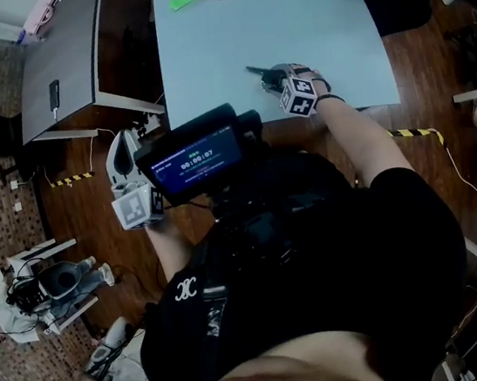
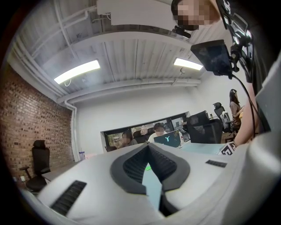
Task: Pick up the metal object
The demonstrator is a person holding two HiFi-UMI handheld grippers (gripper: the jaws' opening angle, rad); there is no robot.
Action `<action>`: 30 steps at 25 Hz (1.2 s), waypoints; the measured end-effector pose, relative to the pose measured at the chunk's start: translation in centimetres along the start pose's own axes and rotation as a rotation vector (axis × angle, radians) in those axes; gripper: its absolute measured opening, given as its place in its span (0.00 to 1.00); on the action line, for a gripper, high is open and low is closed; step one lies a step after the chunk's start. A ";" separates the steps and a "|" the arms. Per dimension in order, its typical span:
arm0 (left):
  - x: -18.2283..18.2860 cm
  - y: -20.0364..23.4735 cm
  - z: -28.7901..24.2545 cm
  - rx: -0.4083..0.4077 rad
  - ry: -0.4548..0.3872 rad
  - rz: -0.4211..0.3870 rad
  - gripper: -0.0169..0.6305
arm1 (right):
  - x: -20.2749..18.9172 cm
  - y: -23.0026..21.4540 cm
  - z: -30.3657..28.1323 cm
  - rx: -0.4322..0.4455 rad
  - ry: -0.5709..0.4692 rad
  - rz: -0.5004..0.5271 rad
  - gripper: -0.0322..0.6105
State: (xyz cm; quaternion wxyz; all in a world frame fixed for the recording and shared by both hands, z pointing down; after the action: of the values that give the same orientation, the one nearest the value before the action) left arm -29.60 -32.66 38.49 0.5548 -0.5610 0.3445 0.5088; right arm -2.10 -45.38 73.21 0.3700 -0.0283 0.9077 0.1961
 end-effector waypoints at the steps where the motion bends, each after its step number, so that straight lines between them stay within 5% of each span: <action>1: -0.2 0.0 0.2 0.006 0.006 -0.004 0.04 | -0.1 -0.2 -0.2 -0.004 0.007 0.007 0.39; 11: -0.7 -0.9 0.4 -0.018 0.033 -0.067 0.04 | -0.6 -0.4 -1.4 -0.030 0.060 0.037 0.21; 15: -1.2 -1.8 0.0 -0.064 0.065 -0.169 0.04 | 0.1 -0.6 -0.8 -0.042 0.023 0.009 0.16; 22: -1.2 -2.4 -0.9 -0.105 0.082 -0.209 0.04 | 0.9 -2.9 1.2 -0.106 -0.064 -0.206 0.16; 30: -1.0 -1.9 -2.1 -0.135 0.045 -0.187 0.04 | 4.1 -6.7 5.1 -0.244 -0.278 -0.509 0.15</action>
State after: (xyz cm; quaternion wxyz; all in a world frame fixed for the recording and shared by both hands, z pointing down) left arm -27.66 -34.65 39.63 0.5528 -0.6380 0.2681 0.4641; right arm -0.38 -49.25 64.90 0.5217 -0.2718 0.7818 0.2068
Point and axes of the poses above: the fingertips, and each gripper's own axes: z backward along the fingers, y to its left, x out of its top, the point moved 1 cm from there along z, backward along the fingers, and after that the axes turned 7 degrees about -y, right-handed, at the moved point
